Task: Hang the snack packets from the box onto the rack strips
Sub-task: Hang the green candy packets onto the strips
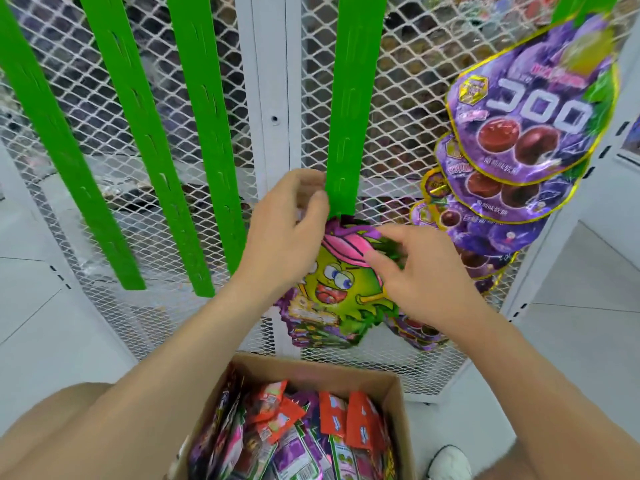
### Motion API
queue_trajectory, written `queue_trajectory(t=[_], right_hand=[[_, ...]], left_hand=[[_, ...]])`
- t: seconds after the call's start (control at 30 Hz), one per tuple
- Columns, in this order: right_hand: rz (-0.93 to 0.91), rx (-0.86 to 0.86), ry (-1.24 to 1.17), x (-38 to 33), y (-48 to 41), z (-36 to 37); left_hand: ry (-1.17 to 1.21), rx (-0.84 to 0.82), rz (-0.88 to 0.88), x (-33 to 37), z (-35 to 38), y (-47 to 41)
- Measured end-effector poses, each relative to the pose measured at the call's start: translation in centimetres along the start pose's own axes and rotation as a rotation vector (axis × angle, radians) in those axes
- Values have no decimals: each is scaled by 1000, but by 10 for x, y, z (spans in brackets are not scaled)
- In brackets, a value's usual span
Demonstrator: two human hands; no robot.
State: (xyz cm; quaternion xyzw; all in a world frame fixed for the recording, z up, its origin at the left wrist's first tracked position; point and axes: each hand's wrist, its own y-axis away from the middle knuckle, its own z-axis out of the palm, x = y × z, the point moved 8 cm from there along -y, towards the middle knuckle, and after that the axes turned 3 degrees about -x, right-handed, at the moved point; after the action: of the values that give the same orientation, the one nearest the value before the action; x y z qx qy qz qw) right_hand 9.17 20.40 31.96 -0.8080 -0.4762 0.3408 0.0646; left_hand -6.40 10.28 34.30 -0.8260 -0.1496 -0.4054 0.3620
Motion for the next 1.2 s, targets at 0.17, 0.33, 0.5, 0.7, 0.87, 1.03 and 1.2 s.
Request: queue_trajectory(t=[0.17, 0.33, 0.5, 0.7, 0.87, 1.03, 1.2], right_hand=[[75, 248, -329, -3, -14, -16], [11, 439, -329, -20, -16, -33], [-21, 526, -322, -31, -12, -37], [-39, 626, -288, -36, -6, -44], [-45, 503, -177, -36, -11, -35], [-87, 522, -170, -38, -5, -37], [-66, 391, -111, -31, -6, -22]], left_hand=[[105, -80, -68, 10, 3, -21], [174, -194, -122, 10, 7, -24], [152, -250, -203, 10, 5, -20], [273, -271, -276, 9, 5, -17], [282, -215, -296, 1, 3, -21], [249, -208, -297, -1, 4, -21], [254, -135, -277, -6, -3, -24]])
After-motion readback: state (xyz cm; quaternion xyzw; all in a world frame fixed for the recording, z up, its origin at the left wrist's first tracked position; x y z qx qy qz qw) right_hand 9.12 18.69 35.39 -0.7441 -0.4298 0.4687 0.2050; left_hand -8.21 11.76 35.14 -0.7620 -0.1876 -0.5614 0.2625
